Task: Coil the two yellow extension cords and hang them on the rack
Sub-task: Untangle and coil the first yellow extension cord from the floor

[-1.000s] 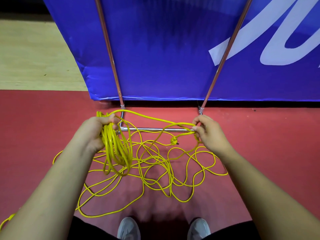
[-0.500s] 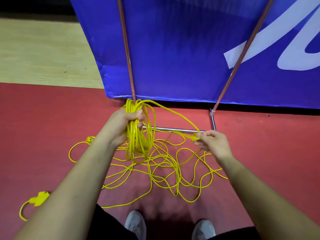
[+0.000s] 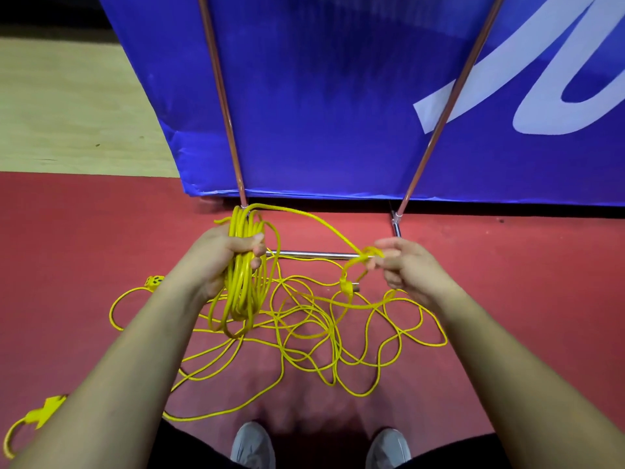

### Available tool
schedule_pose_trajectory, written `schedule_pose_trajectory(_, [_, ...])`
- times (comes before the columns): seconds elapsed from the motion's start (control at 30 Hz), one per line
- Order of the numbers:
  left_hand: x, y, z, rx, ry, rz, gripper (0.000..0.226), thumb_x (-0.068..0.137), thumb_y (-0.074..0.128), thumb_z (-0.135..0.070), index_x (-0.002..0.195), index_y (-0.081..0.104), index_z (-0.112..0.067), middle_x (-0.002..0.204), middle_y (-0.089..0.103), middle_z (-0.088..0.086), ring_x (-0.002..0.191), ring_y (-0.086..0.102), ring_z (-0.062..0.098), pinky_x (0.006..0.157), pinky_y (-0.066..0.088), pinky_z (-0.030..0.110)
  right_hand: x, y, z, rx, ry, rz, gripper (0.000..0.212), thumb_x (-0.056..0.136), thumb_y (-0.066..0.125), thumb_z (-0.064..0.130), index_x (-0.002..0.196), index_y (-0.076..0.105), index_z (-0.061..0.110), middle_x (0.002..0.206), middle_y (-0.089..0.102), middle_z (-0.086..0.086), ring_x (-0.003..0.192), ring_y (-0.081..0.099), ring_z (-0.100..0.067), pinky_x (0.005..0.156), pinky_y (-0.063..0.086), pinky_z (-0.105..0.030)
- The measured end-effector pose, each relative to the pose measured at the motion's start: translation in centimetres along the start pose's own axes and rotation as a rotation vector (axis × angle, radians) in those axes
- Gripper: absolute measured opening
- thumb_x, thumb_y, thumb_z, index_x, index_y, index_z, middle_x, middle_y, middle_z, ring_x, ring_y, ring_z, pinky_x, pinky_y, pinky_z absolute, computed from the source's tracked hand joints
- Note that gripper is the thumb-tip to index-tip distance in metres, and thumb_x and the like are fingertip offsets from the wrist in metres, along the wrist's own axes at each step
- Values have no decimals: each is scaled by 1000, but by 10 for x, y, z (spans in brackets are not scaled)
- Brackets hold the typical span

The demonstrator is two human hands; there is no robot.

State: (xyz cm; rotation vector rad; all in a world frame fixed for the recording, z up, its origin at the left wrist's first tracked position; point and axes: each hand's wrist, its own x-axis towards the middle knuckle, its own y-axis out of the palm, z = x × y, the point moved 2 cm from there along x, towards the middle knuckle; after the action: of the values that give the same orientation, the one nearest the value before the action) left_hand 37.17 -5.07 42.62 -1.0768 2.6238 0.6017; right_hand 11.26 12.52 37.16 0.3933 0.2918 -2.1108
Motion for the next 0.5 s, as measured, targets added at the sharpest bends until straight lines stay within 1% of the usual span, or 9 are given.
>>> schedule_pose_trajectory(0.03, [0,1,0,-7,8,0,9,88,55,-3,92,51,-9,63,50,4,46,47,16,44,40,20,1,-2,-5,-365,16,-43,14,91,50,-2,96,61,4,67,64,-10,37,34,-12,39,25,-21])
schedule_pose_trajectory(0.07, [0,1,-1,-12,20,2,9,86,56,-4,91,51,-10,63,50,4,46,46,16,45,40,21,1,-2,-13,-672,28,-21,15,93,52,5,83,62,5,59,60,-7,36,37,-9,38,28,-21])
schedule_pose_trajectory(0.1, [1,2,-1,-14,32,6,9,84,57,-6,91,52,-10,62,50,3,46,46,16,46,40,23,0,0,-21,-822,54,47,24,95,53,10,73,61,8,56,56,-4,35,38,-4,37,29,-19])
schedule_pose_trajectory(0.13, [1,2,-1,-13,41,8,10,84,58,-7,90,52,-10,62,51,3,46,46,15,47,39,23,-4,4,-26,-827,74,149,26,96,54,12,71,59,11,57,56,-4,36,39,-3,37,30,-16])
schedule_pose_trajectory(0.2, [1,3,0,-6,44,-10,8,85,58,-6,90,52,-10,62,51,4,46,46,16,47,40,23,-13,12,-24,-671,49,310,15,98,52,9,85,60,12,64,61,-9,41,39,-6,38,29,-16])
schedule_pose_trajectory(0.23, [2,3,0,-2,36,-34,8,86,58,-4,90,52,-9,62,51,4,46,46,16,46,40,22,-16,14,-19,-551,23,355,11,98,50,7,96,60,10,67,63,-9,41,37,-6,39,28,-16])
schedule_pose_trajectory(0.33, [4,1,4,26,-15,-122,9,87,58,-3,84,52,-9,60,54,5,44,49,15,43,41,20,-16,13,-3,-219,-30,383,21,99,50,7,117,59,8,65,58,-2,44,27,-8,41,23,-18])
schedule_pose_trajectory(0.4, [5,0,6,18,-55,-146,7,89,56,-4,84,52,-8,58,54,3,43,49,14,41,41,19,-16,11,2,-212,-51,377,19,96,55,9,113,65,8,59,46,2,47,26,-8,44,20,-19])
schedule_pose_trajectory(0.5, [6,-3,7,-29,-83,-158,7,90,54,-4,87,51,-9,58,54,2,42,49,13,40,42,19,-18,8,0,-368,-110,321,7,93,60,9,89,65,11,55,54,5,46,35,-9,47,24,-21])
